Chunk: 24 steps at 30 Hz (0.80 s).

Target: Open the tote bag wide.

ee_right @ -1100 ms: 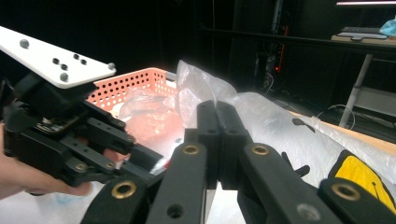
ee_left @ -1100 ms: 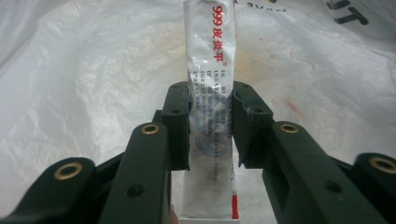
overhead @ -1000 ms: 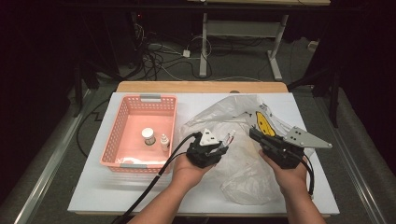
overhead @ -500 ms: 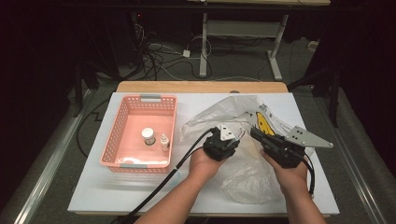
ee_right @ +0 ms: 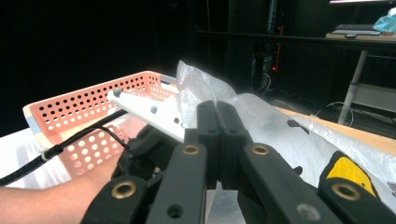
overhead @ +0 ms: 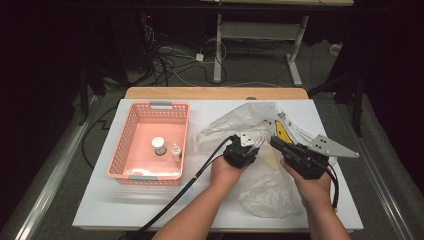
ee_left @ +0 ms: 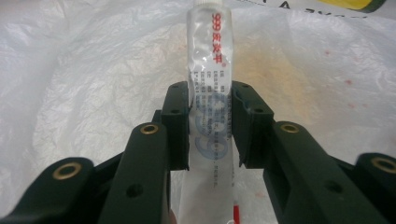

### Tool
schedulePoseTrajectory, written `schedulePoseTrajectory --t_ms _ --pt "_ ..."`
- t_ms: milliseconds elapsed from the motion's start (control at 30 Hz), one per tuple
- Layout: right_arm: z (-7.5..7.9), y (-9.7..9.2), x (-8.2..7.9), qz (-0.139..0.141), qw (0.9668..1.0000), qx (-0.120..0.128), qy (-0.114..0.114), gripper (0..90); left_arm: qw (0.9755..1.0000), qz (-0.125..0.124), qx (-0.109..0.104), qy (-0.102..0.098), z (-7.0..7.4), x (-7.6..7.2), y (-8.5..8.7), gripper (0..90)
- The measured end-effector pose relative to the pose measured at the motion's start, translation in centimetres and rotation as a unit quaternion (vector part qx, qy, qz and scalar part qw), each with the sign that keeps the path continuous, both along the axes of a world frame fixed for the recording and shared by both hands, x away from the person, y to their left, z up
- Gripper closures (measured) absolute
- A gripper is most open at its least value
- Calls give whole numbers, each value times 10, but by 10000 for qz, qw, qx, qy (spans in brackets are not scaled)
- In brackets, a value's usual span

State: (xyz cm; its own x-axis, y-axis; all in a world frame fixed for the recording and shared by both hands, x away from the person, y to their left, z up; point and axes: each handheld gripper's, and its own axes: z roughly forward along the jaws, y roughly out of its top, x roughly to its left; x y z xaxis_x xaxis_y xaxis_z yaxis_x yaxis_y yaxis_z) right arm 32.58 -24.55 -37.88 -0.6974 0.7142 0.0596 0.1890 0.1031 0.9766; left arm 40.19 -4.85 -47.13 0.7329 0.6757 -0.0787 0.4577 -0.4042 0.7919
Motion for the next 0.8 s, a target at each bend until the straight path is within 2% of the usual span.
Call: schedulePoseTrajectory --t_ms 100,133,233,367,500,533,700,800 --pt "0 0 0 -3 10000 7 -2 900 10000 42 -79 36 2 0 0 592" --pt "0 -1 0 -6 10000 8 15 900 9999 8 -112 69 3 -1 1 592" --pt "0 -1 0 -3 10000 7 19 900 9999 -123 -54 61 7 -5 4 557" --pt "0 -1 0 -1 10000 -7 6 900 9995 -164 -243 116 11 -13 13 513" --pt "0 -1 -1 -3 10000 -20 -1 900 9989 -356 -262 170 12 -22 22 480" --pt "1 -1 -1 -2 10000 -20 3 900 9986 -376 -300 199 13 -24 24 441" --pt "1 -1 -1 1 10000 -55 -27 900 9975 -500 -423 249 11 -38 35 381" --pt "1 -1 -2 5 10000 -50 -6 900 9974 -597 -320 229 10 -47 38 302"
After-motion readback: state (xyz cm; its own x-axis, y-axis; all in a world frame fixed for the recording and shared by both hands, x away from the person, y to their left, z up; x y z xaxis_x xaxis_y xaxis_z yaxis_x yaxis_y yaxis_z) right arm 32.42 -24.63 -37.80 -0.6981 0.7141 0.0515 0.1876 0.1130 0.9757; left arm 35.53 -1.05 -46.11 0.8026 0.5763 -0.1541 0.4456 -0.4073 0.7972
